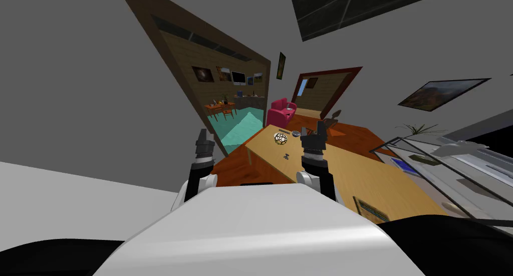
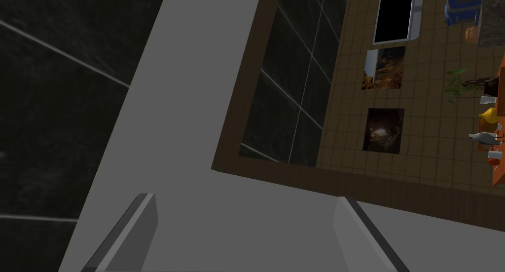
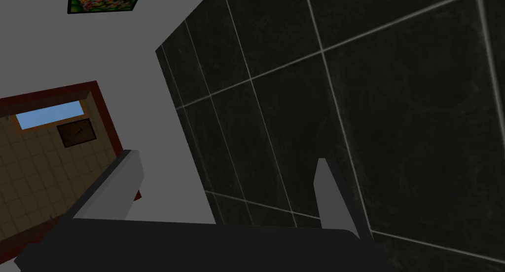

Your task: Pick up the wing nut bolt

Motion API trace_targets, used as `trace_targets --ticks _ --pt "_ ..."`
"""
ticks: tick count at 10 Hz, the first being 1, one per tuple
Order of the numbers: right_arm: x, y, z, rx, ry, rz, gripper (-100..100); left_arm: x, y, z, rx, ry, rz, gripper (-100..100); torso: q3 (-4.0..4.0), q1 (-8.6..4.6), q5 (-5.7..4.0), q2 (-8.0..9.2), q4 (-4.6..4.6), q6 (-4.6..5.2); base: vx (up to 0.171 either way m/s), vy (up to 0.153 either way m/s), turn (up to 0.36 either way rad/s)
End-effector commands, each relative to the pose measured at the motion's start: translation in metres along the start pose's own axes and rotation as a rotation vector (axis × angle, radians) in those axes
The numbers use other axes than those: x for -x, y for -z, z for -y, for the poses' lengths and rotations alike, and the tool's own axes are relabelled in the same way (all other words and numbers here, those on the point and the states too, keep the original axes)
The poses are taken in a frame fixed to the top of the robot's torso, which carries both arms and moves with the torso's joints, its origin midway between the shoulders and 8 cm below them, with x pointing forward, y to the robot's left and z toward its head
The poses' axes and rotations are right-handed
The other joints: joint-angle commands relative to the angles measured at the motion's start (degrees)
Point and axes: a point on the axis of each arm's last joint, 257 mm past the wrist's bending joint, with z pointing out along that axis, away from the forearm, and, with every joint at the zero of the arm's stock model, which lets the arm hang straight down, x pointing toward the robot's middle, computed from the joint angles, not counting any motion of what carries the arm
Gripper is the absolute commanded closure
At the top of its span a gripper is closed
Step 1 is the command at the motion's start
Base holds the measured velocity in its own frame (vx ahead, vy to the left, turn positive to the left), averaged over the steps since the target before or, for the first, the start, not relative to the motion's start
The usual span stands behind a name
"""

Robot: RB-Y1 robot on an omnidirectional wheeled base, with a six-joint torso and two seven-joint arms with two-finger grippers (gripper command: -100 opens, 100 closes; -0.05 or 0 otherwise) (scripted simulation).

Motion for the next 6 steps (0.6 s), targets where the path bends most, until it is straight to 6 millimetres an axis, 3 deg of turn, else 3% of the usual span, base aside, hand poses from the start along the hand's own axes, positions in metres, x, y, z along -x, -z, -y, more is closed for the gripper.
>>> trace_targets --ticks 1,2,6 --pt "0.004 0.008 0.023 -0.063 -0.053 -0.007 -100 0.000 0.000 0.000 0.000 0.000 0.000 0 0.00 0.00 0.00 0.00 0.00 0.00 -0.022 0.051 0.119" --pt "0.004 0.008 0.023 -0.063 -0.053 -0.007 -100 0.000 0.000 0.000 0.000 0.000 0.000 0 0.03 0.16 0.03 0.06 0.01 -0.02 -0.037 0.058 0.059" --pt "0.021 0.030 0.076 -0.216 -0.188 0.011 -100 0.000 0.000 0.000 0.000 0.000 0.000 0 0.08 0.27 0.06 0.14 0.03 -0.01 -0.035 0.066 0.104"
